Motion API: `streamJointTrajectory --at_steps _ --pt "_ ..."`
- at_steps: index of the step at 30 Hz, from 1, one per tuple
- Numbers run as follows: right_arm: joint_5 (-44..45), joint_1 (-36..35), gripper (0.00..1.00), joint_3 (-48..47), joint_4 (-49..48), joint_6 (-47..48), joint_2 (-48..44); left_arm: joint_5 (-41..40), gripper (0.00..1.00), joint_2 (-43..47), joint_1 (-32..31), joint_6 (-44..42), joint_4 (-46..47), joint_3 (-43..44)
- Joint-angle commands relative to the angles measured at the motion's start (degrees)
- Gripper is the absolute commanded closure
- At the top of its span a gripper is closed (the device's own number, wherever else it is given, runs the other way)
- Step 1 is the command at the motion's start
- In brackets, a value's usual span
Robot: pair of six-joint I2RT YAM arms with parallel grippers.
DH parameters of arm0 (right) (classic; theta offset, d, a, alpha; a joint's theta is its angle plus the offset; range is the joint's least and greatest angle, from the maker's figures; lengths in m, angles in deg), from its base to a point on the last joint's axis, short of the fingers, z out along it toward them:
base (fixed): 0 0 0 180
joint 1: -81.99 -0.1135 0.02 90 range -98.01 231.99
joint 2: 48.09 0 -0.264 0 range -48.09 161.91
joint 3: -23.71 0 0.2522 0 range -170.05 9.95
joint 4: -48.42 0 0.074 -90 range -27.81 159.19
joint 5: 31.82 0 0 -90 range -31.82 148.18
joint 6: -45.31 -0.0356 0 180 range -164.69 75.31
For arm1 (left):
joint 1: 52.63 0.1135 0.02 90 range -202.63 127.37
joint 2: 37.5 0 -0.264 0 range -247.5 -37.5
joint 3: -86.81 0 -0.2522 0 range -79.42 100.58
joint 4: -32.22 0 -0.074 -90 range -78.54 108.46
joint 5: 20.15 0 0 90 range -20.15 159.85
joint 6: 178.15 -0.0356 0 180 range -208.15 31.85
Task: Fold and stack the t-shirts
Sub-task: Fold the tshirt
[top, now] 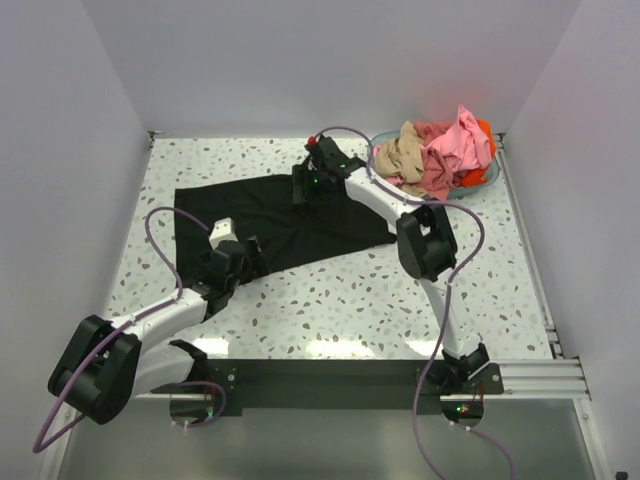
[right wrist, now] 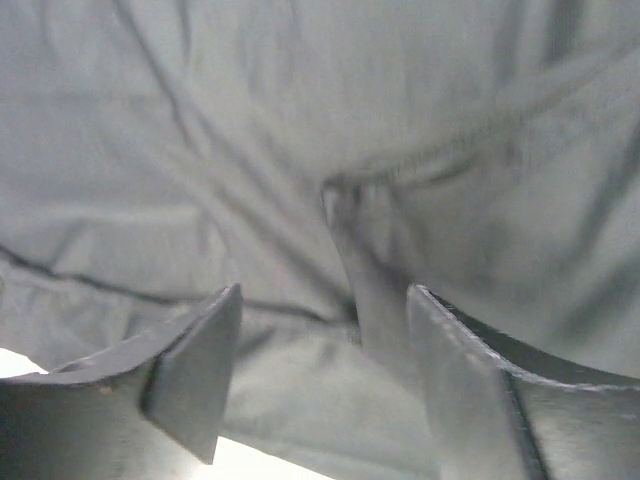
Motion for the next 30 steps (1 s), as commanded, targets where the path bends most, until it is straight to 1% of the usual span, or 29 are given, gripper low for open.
streamJointTrajectory --at_steps 1,4,6,7,11,15,22,28,30 --pt "-1.3 -0.1 0.28 4.9 -2.9 1.8 -9.6 -0.7 0.0 0.3 -0.2 -1.3 0.0 1.9" --pt "1.9 0.0 0.24 9.4 -2.9 3.6 -15.4 -0.6 0.0 0.6 -0.2 -1.3 -0.3 2.6" --pt "4.8 0.2 0.23 15.5 -3.4 4.1 -18.6 -0.4 0.0 0.6 -0.2 -1.4 -0.2 3.0" --pt "5.4 0.4 0.22 20.2 -3.9 3.9 -21.5 -0.4 0.0 0.5 -0.2 -1.3 -0.2 3.3" --pt "6.6 2.8 0.21 31.0 -7.2 2.6 -27.3 -0.1 0.0 -0.2 -0.2 -1.4 0.2 4.1" --pt "5.9 6.8 0.21 37.9 -9.4 2.2 -29.6 0.3 0.0 -1.7 -0.2 -1.4 1.1 4.0" --pt "4.8 10.0 0.21 45.9 -11.8 2.1 -29.4 0.4 0.0 -1.7 -0.1 0.1 0.2 2.6" --pt "3.6 11.8 0.21 52.6 -14.2 2.1 -30.7 0.7 0.0 2.4 -0.1 -1.1 -4.7 2.7" --pt "3.7 12.6 0.2 53.9 -14.5 2.0 -31.2 0.0 0.0 2.7 0.8 -1.8 -7.9 2.5"
